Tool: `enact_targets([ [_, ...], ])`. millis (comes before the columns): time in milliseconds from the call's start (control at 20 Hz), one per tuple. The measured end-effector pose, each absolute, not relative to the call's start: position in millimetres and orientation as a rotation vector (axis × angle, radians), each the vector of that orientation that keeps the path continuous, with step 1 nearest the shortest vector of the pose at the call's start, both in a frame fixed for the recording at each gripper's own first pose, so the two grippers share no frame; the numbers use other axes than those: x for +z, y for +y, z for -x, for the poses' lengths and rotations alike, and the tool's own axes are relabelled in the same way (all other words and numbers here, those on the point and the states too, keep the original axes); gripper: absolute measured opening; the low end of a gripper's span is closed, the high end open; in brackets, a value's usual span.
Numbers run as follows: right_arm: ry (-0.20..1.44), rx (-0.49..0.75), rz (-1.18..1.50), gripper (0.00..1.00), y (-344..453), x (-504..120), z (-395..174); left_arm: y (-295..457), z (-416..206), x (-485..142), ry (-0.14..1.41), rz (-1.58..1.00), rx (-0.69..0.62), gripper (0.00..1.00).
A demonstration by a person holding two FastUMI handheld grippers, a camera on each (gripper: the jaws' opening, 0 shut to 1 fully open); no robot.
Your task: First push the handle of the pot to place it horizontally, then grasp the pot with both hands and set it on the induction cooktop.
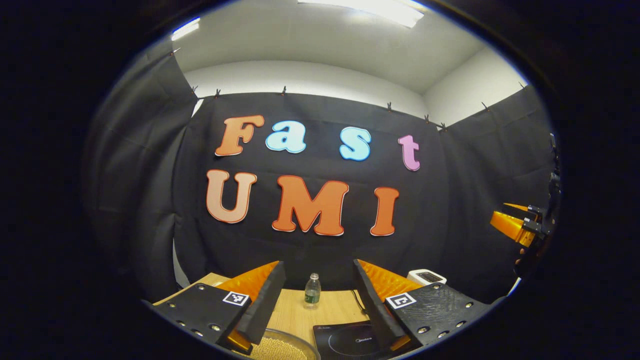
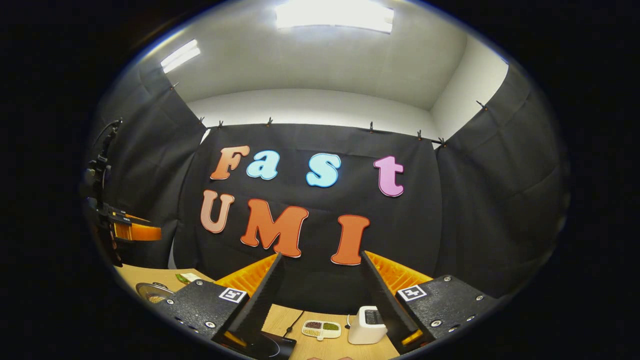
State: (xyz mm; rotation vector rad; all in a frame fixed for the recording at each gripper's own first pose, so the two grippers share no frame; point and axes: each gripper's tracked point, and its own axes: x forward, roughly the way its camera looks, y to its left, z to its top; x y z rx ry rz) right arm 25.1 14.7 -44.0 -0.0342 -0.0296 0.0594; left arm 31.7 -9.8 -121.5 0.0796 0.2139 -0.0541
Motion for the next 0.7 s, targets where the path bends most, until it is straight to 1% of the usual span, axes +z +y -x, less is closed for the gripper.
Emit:
enact_targets([
  [50, -0.031, 0.058, 0.034, 0.94, 14, -47, -24, -12, -31, -135, 0.251, -0.081, -0.067, 0.82],
  [100, -0.029, 0.058, 0.033, 0.94, 15, -50, -22, -16, -28, -146, 0.289, -0.078, -0.083, 0.87],
  [150, -0.023, 0.063, 0.034, 0.94, 16, -56, -21, -19, -24, -161, 0.329, -0.077, -0.1, 0.75],
  [200, -0.019, 0.068, 0.033, 0.94, 17, -61, -18, -22, -18, -175, 0.371, -0.081, -0.113, 0.75],
  [250, -0.018, 0.074, 0.033, 0.94, 17, -65, -16, -20, -17, -189, 0.417, -0.086, -0.115, 0.61],
  [350, -0.024, 0.081, 0.034, 0.94, 17, -69, -12, -25, -7, -221, 0.516, -0.094, -0.134, 0.52],
  [400, -0.027, 0.075, 0.037, 0.94, 16, -72, -12, -27, 1, -238, 0.577, -0.1, -0.148, 0.37],
  [450, -0.031, 0.07, 0.04, 0.94, 14, -74, -11, -27, 5, -250, 0.616, -0.091, -0.151, 0.33],
  [550, -0.036, 0.065, 0.043, 0.94, 14, -79, -8, -30, 19, -275, 0.727, -0.069, -0.155, 0.16],
  [650, -0.03, 0.063, 0.048, 0.94, 13, -87, -5, -32, 33, -298, 0.818, -0.043, -0.159, 0.1],
  [700, -0.028, 0.061, 0.05, 0.94, 12, -90, -4, -34, 39, -308, 0.859, -0.028, -0.164, 0.12],
])
